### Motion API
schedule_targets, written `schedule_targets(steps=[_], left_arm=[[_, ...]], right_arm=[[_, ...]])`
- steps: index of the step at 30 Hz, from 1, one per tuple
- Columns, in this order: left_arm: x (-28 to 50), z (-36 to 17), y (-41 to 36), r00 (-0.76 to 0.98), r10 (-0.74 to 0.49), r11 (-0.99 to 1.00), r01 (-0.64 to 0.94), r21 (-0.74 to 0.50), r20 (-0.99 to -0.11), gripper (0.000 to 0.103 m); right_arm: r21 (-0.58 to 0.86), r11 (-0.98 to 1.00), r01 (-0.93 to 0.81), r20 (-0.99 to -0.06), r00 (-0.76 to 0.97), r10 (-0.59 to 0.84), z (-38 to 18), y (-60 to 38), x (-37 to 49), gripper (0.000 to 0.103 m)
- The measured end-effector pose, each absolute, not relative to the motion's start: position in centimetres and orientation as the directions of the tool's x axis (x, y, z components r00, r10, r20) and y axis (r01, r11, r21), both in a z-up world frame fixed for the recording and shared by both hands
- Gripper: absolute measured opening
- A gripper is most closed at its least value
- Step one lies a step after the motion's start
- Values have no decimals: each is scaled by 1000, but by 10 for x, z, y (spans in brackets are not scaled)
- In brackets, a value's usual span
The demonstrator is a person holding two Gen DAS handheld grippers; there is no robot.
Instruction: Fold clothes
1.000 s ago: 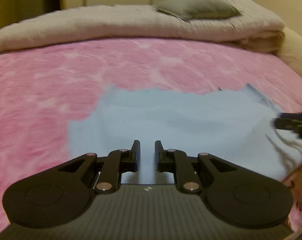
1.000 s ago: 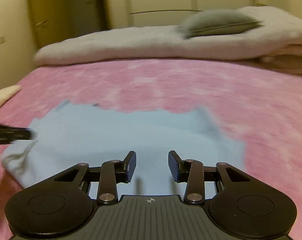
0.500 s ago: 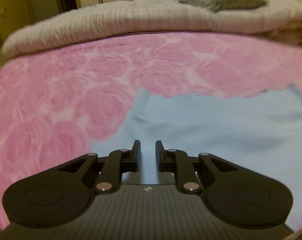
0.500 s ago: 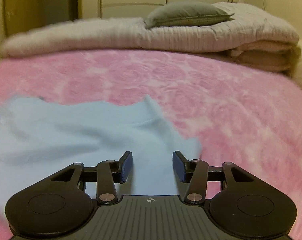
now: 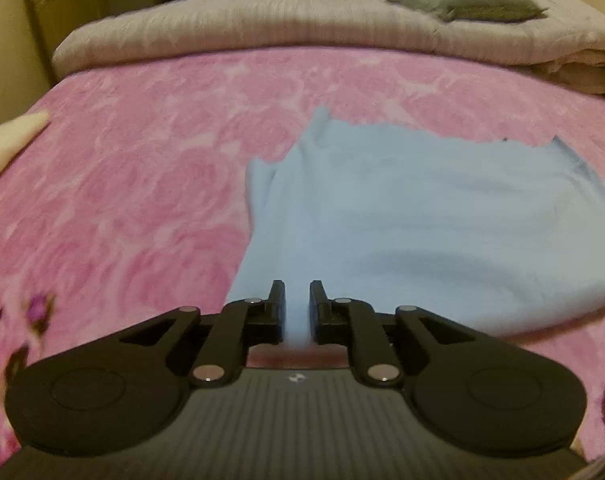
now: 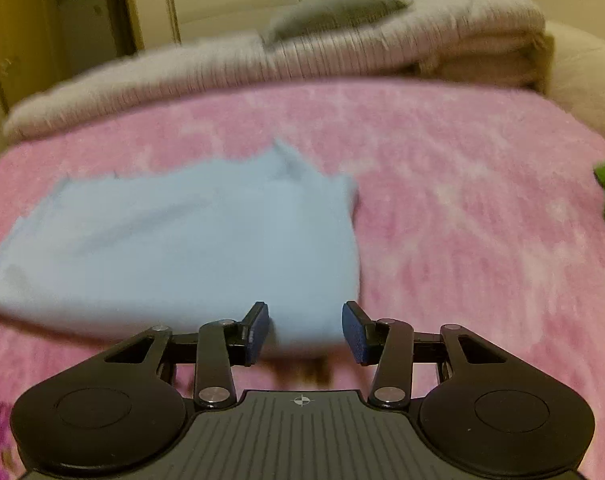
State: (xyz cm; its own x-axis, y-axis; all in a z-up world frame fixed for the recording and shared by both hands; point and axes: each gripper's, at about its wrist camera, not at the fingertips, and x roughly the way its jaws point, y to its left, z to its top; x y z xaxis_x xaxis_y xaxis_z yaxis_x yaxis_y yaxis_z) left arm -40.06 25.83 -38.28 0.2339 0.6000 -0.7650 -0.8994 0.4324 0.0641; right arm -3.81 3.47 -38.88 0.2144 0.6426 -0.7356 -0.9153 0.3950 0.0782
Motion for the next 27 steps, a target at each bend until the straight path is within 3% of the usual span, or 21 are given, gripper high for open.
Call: schedule_targets(steps=[2, 12, 27], left_arm=[[-399, -377, 245, 204, 585, 414, -907, 73, -785, 12], [-412, -341, 159, 221, 581, 427, -902, 61, -784, 27], [-438, -322, 130, 249, 602, 424, -905, 39, -759, 30]], right_arm=[[67, 423, -904, -785, 214, 582, -391, 30, -52, 46], [139, 396, -908, -776, 148, 613, -365, -13, -116, 46], [149, 412, -899, -772, 155, 617, -352, -32, -137, 47]])
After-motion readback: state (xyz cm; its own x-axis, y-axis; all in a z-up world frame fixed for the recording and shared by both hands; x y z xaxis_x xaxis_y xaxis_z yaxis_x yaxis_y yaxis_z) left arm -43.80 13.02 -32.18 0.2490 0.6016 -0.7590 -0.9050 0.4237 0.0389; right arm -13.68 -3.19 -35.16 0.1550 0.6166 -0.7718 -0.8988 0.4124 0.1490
